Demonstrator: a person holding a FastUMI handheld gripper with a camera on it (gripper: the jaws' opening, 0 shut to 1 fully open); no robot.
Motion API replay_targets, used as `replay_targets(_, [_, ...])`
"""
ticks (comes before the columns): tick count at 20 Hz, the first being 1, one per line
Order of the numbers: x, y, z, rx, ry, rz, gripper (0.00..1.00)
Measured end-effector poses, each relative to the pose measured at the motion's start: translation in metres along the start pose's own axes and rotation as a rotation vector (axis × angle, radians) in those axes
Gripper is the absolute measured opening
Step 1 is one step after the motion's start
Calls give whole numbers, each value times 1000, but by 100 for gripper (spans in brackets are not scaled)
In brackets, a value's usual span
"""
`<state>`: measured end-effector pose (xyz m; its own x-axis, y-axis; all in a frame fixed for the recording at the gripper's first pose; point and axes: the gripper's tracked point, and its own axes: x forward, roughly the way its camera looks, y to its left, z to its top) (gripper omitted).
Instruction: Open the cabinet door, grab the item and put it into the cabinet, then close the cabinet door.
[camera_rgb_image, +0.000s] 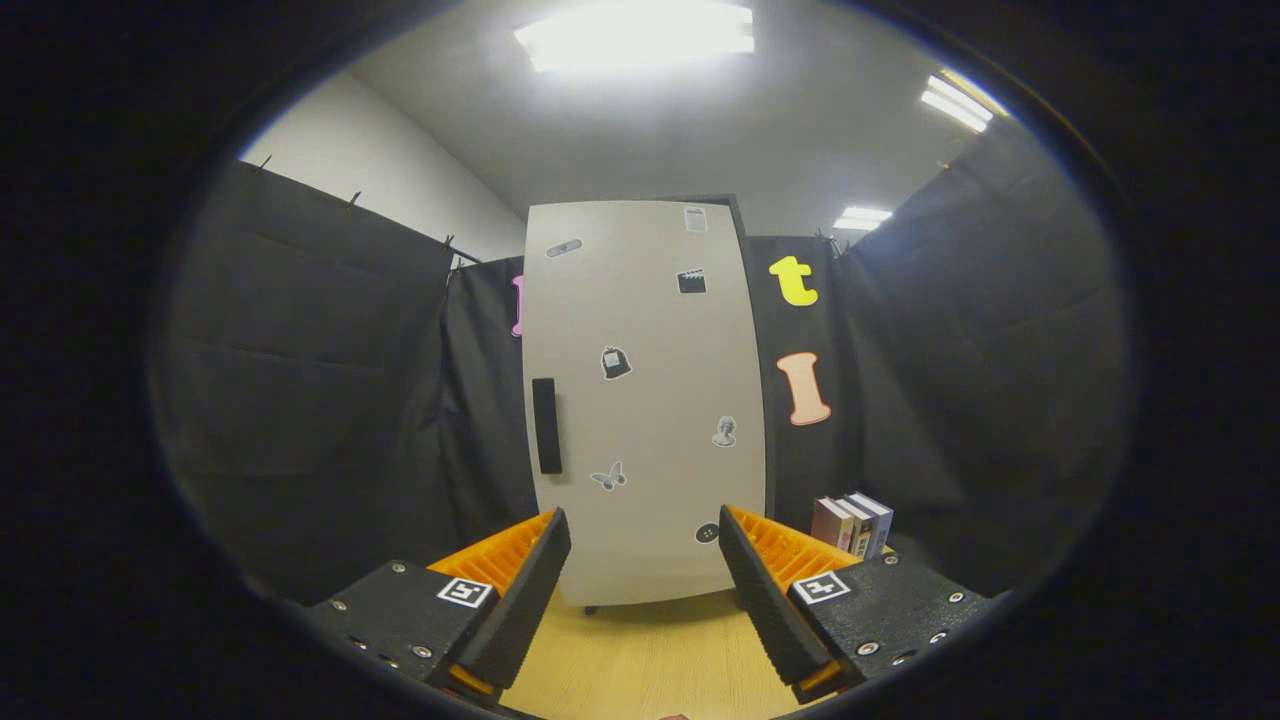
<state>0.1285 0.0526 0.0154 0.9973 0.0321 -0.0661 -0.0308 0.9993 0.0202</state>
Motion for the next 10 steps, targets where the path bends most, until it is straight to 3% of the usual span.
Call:
replay_targets(5, [-14,-8,-31,-19,52,-8,93])
replay_targets(10, [-18,-10,-32,-24,42,-9,93])
